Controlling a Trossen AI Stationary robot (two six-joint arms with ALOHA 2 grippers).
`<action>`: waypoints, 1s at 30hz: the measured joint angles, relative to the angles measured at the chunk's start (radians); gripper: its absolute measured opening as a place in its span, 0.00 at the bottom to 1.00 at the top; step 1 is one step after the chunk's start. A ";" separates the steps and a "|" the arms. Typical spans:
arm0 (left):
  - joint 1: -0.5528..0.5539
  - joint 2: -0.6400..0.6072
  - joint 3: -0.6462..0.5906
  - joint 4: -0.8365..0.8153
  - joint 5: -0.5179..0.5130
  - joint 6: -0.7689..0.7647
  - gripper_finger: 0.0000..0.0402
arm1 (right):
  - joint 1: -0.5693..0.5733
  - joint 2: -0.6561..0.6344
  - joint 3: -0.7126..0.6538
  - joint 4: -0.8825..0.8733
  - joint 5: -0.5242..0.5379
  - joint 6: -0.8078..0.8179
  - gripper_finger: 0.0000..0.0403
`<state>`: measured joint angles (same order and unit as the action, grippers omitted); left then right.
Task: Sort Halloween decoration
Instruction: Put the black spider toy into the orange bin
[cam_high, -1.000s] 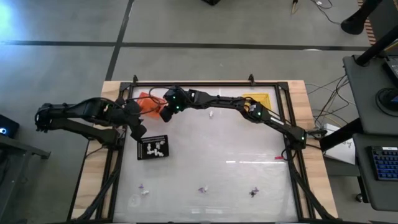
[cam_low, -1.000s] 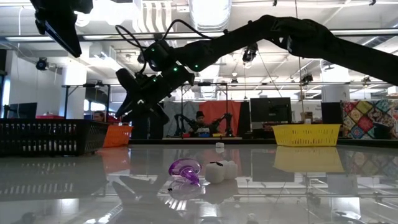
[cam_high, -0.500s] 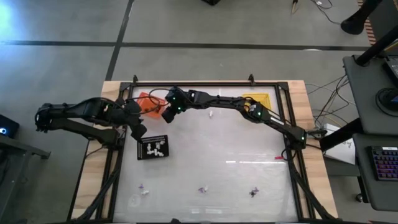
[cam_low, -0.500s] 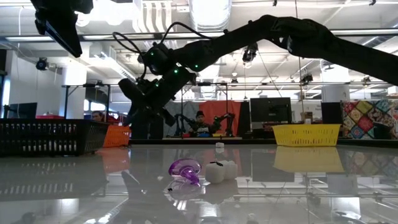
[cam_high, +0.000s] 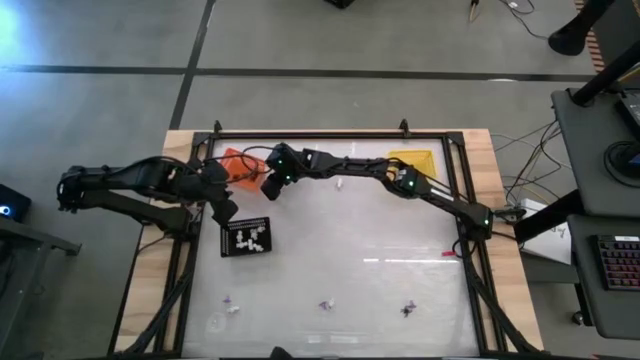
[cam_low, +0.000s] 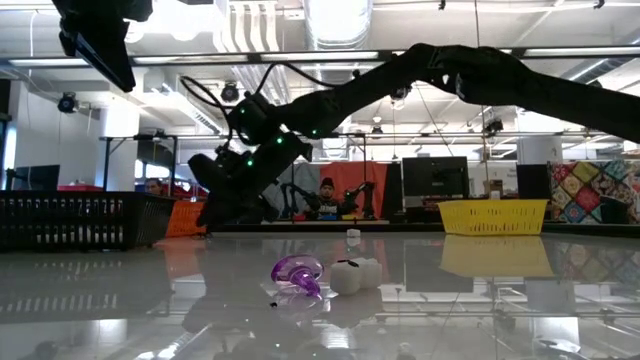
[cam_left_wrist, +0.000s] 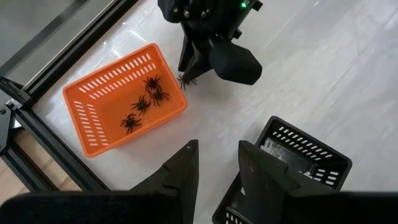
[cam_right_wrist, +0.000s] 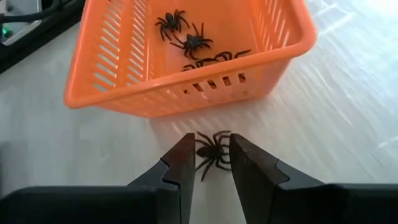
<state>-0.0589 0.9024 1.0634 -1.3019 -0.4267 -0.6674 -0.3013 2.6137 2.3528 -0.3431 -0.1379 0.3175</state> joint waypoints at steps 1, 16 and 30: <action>0.000 0.002 0.000 0.001 0.000 0.000 0.24 | 0.000 0.003 0.000 0.011 0.000 0.000 0.22; 0.000 0.052 -0.001 0.000 0.000 0.033 0.24 | 0.002 0.027 0.004 -0.070 0.000 0.049 0.21; 0.000 -0.016 -0.002 -0.009 0.000 0.051 0.24 | 0.002 0.019 0.008 -0.238 -0.006 0.077 0.06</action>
<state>-0.0589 0.8863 1.0618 -1.3113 -0.4263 -0.6166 -0.2993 2.6325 2.3608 -0.5808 -0.1442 0.3949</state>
